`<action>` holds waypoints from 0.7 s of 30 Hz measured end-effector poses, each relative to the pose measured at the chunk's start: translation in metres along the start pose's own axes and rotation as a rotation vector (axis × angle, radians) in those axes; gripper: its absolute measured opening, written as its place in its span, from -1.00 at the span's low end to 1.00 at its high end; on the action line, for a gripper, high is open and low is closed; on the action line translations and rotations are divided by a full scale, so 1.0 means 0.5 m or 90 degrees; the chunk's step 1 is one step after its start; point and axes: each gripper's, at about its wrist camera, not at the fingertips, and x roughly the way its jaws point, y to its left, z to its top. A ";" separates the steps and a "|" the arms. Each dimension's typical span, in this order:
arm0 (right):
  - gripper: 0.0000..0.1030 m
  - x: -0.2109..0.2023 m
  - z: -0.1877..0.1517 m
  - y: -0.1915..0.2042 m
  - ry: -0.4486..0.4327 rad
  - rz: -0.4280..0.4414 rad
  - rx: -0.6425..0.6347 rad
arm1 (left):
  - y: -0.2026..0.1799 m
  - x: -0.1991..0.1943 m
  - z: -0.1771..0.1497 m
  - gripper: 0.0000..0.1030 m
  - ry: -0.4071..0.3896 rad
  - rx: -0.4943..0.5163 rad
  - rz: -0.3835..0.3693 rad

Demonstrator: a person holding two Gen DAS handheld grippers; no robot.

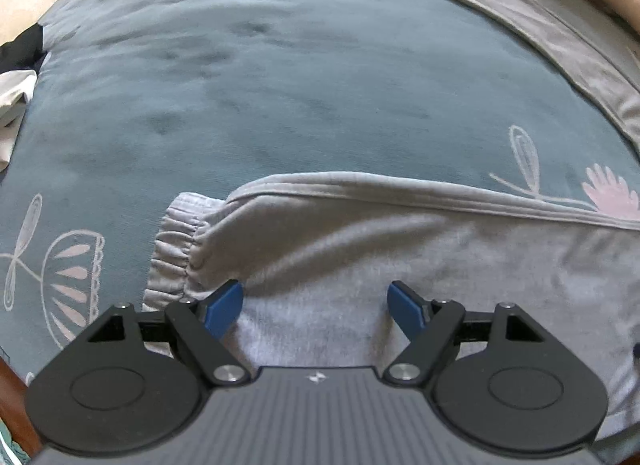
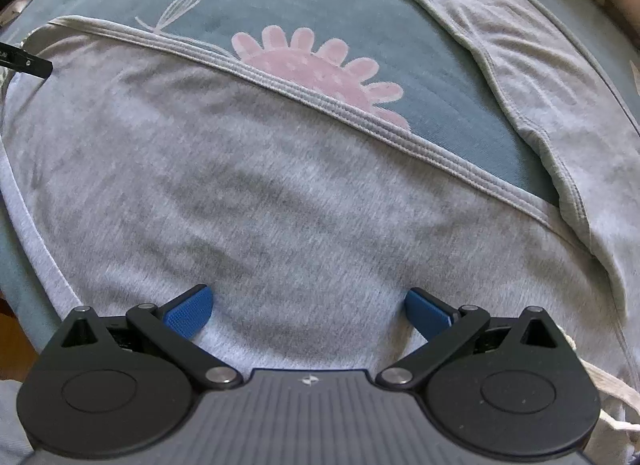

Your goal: Fold clothes

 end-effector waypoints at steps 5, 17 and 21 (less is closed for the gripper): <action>1.00 -0.002 -0.004 -0.010 -0.006 -0.003 0.008 | -0.044 -0.015 -0.014 0.52 0.009 0.045 -0.065; 1.00 -0.029 -0.005 -0.046 0.017 0.003 0.024 | -0.086 -0.039 -0.030 0.49 0.036 0.149 -0.017; 1.00 -0.088 -0.021 -0.086 -0.001 0.016 0.068 | -0.184 -0.066 -0.016 0.49 0.006 0.259 -0.112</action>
